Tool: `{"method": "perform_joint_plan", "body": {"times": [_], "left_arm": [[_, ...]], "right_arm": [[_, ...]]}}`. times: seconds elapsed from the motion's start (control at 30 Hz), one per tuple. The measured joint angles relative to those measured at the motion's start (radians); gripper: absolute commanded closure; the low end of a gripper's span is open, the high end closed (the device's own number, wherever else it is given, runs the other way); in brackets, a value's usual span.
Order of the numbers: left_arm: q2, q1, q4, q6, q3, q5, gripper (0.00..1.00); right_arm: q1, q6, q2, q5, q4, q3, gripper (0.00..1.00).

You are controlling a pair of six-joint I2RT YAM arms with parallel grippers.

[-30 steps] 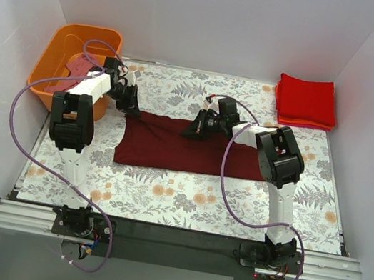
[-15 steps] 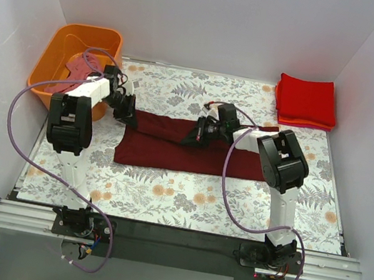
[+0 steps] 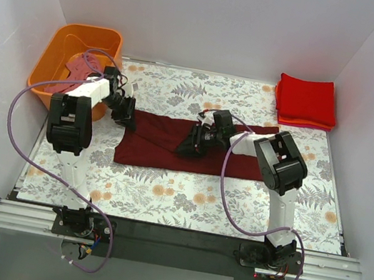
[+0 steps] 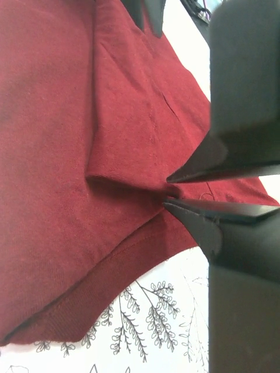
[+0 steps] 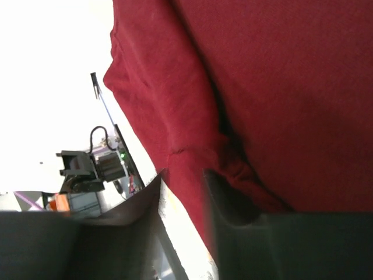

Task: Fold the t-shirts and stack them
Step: Fold the tshirt

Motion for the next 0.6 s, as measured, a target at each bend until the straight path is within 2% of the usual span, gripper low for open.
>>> {"method": "perform_joint_plan", "body": {"times": [0.17, 0.3, 0.4, 0.6], "left_arm": [[-0.032, 0.0, 0.016, 0.004, -0.014, 0.003, 0.77], [-0.101, -0.016, 0.041, 0.001, -0.018, 0.007, 0.78], [-0.136, -0.048, 0.071, -0.003, -0.021, 0.013, 0.81], [-0.136, -0.128, 0.135, -0.047, -0.046, 0.042, 0.83]], "right_arm": [[-0.006, -0.066, -0.053, -0.025, -0.057, 0.009, 0.48], [-0.019, -0.213, -0.112, -0.052, -0.168, 0.065, 0.63], [-0.033, -0.355, -0.159, -0.038, -0.271, 0.097, 0.69], [-0.05, -0.512, -0.175, -0.018, -0.401, 0.146, 0.71]]}}
